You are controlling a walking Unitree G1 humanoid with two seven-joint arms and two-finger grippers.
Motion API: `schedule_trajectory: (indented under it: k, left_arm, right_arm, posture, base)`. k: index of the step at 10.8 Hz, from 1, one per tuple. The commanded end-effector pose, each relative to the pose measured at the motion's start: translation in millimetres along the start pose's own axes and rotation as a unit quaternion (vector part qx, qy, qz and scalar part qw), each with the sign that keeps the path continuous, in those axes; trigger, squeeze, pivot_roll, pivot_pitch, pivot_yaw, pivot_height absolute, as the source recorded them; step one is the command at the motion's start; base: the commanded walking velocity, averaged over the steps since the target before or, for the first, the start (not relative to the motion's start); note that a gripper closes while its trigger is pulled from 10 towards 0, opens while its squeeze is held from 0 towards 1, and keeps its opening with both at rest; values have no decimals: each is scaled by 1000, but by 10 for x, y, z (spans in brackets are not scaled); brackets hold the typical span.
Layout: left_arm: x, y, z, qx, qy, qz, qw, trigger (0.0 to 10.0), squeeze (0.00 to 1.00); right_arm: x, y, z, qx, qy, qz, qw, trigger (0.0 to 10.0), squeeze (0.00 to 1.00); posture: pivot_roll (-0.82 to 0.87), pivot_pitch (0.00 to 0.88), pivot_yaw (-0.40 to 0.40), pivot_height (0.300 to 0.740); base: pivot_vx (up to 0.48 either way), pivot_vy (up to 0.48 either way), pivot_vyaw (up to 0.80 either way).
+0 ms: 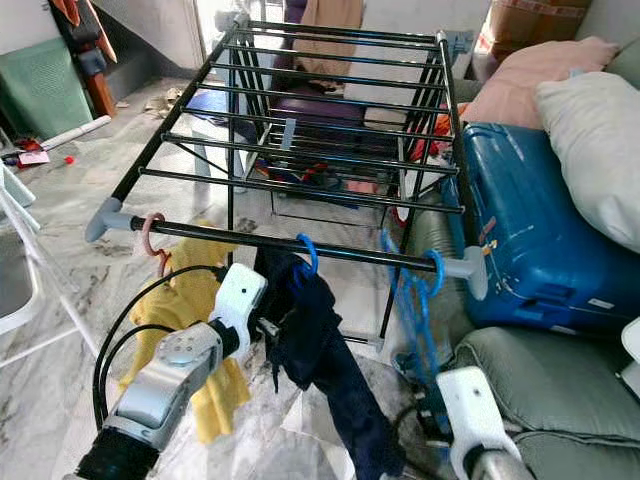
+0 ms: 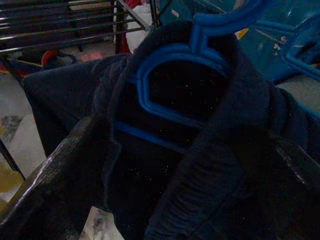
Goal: Hang hanger
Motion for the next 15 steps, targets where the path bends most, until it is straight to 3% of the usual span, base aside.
schedule_trajectory:
  k: [1, 4, 12, 15]
  left_arm:
    - [-6, 13, 56, -14, -3, 0, 1000, 10000, 0]
    - [-16, 1, 55, -13, -8, 2, 1000, 10000, 0]
    - [7, -10, 89, -19, -18, 5, 1000, 10000, 0]
    - [50, -104, 160, -34, -36, 10, 999, 10000, 0]
  right_arm:
    - [-11, 48, 121, -32, 4, -16, 999, 10000, 1000]
    - [43, 22, 204, -50, 20, -3, 999, 10000, 1000]
    - [51, -29, 294, -78, 10, -16, 997, 10000, 1000]
    - [-36, -195, 432, -109, 0, -43, 993, 10000, 1000]
  posture:
    - [-25, 0, -44, 740]
    - [-21, 0, -49, 740]
    - [-20, 0, -49, 740]
    - [0, 0, -17, 740]
  base:
    - [0, 0, 0]
    - [0, 0, 0]
    - [-306, 0, 0]
    - [-325, 0, 0]
Point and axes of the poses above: a point about 5 cm out from each wrist's last joint towards the gripper, its own y axis pointing back from the gripper into the wrist, its own z axis along the axis of the wrist's last joint, x = y × z, the point moved 3 cm from there along -y, pointing out of the wrist towards the gripper, and after that the axes turned 15 degrees about y, right-handed, at the moved point
